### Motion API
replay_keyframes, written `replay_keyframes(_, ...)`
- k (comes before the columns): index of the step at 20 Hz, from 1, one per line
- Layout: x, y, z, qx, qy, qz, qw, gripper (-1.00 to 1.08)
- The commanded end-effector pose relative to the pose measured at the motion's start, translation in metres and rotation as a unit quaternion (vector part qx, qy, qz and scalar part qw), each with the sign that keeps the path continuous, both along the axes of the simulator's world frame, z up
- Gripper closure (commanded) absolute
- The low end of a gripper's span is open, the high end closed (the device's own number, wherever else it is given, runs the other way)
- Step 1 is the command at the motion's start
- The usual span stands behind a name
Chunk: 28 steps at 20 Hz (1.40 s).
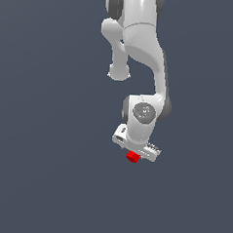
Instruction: Pick up the red cube and move it to a goal position.
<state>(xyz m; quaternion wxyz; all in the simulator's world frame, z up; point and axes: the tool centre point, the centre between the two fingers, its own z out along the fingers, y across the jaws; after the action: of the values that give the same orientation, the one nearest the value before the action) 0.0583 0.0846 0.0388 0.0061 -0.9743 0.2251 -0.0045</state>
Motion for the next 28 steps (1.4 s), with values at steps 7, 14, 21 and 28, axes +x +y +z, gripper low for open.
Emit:
replay_keyframes(7, 0.005, -0.009, -0.019, -0.005, 0.006, -0.029, 0.9996, -0.92)
replay_keyframes(14, 0.005, -0.009, -0.019, -0.005, 0.006, -0.029, 0.9996, 1.08)
replay_keyframes(21, 0.005, -0.01, -0.016, -0.004, 0.006, -0.028, 0.9996, 1.08)
replay_keyframes(28, 0.004, -0.028, 0.011, -0.004, 0.006, -0.028, 0.9996, 1.08)
